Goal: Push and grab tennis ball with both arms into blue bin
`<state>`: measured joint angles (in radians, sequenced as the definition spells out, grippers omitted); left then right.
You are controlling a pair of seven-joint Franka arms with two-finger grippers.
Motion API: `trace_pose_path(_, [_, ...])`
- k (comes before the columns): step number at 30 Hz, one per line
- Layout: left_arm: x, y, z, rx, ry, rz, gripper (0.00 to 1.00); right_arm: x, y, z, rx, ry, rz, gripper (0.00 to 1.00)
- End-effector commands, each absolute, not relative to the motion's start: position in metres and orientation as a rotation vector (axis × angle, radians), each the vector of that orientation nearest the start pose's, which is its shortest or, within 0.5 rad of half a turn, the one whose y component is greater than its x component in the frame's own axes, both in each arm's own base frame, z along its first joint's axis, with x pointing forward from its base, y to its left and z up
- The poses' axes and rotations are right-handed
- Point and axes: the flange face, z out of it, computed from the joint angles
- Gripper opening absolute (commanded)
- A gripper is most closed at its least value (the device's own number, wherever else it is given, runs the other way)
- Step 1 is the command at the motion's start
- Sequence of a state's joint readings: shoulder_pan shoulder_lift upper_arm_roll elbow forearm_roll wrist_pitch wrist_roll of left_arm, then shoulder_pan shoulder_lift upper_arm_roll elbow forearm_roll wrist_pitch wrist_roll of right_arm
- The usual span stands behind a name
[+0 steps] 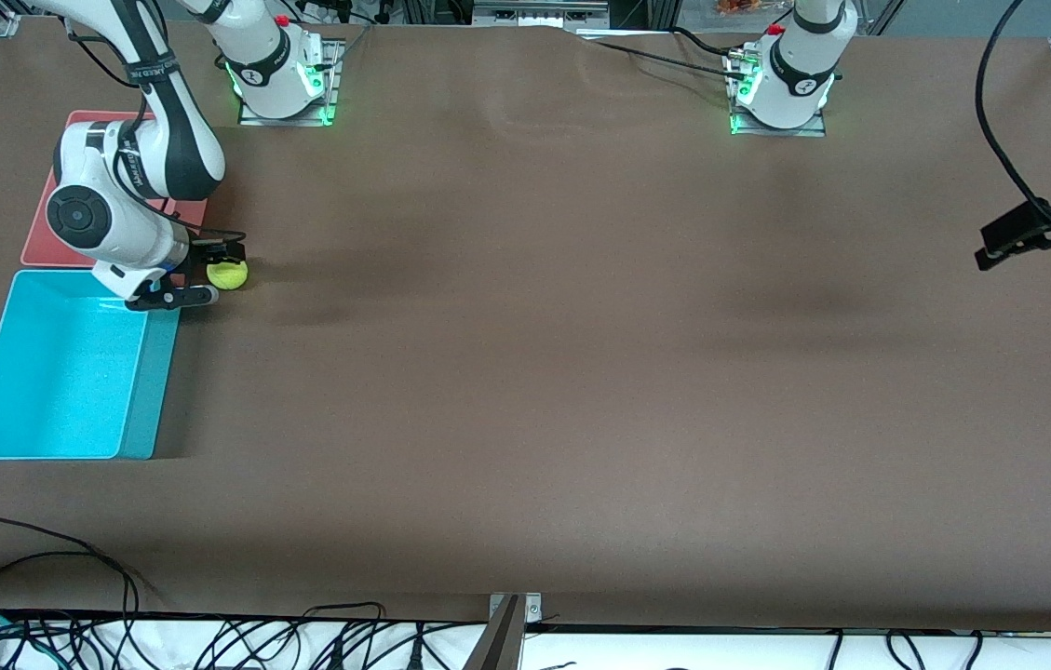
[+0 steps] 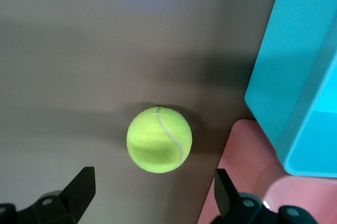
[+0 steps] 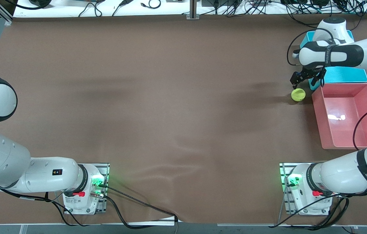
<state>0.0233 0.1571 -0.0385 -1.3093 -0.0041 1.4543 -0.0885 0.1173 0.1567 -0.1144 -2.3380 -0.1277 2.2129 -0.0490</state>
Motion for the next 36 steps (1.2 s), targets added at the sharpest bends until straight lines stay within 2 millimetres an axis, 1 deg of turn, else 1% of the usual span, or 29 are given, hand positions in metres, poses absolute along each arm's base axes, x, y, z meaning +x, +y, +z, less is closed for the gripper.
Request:
trace_pose_path(1, [0.571,-0.025,0.630,-3.197,-0.057,0.091,1.00,0.472,-0.004,0.229,-3.214,-0.252,0.424,1.00])
trace_pose_path(2, [0.570,-0.032,0.627,-3.196,-0.037,0.103,1.00,0.470,-0.004,0.225,-3.215,-0.257,0.406,1.00])
trace_pose_path(5, [0.570,-0.043,0.619,-3.192,-0.019,0.131,1.00,0.463,-0.003,0.211,-3.212,-0.263,0.388,1.00])
trace_pose_path(10, [0.570,-0.046,0.619,-3.192,-0.028,0.114,1.00,0.458,-0.003,0.196,-3.211,-0.272,0.373,1.00])
trace_pose_path(12, [0.570,-0.052,0.619,-3.186,-0.017,0.116,1.00,0.458,-0.004,0.190,-3.211,-0.270,0.369,1.00])
trace_pose_path(15, [0.571,-0.051,0.617,-3.186,-0.046,0.124,1.00,0.457,-0.005,0.186,-3.211,-0.269,0.374,1.00])
trace_pose_path(18, [0.571,-0.046,0.617,-3.184,-0.058,0.126,1.00,0.457,-0.004,0.185,-3.210,-0.271,0.376,0.84])
trace_pose_path(22, [0.569,-0.046,0.612,-3.177,-0.061,0.150,1.00,0.457,-0.005,0.185,-3.211,-0.283,0.379,0.54])
trace_pose_path(23, [0.569,-0.045,0.609,-3.176,-0.062,0.159,1.00,0.458,-0.004,0.186,-3.212,-0.282,0.377,0.49])
trace_pose_path(26, [0.567,-0.044,0.605,-3.175,-0.064,0.174,1.00,0.458,-0.004,0.186,-3.212,-0.282,0.384,0.37])
trace_pose_path(28, [0.567,-0.044,0.605,-3.175,-0.069,0.171,1.00,0.461,-0.003,0.190,-3.212,-0.293,0.370,0.34])
trace_pose_path(30, [0.567,-0.042,0.605,-3.177,-0.074,0.174,1.00,0.463,-0.003,0.197,-3.214,-0.286,0.367,0.34])
trace_pose_path(32, [0.567,-0.042,0.604,-3.181,-0.074,0.177,1.00,0.467,-0.004,0.210,-3.215,-0.261,0.379,0.34])
trace_pose_path(36, [0.567,-0.041,0.602,-3.181,-0.077,0.177,1.00,0.484,-0.008,0.237,-3.219,-0.229,0.419,0.34])
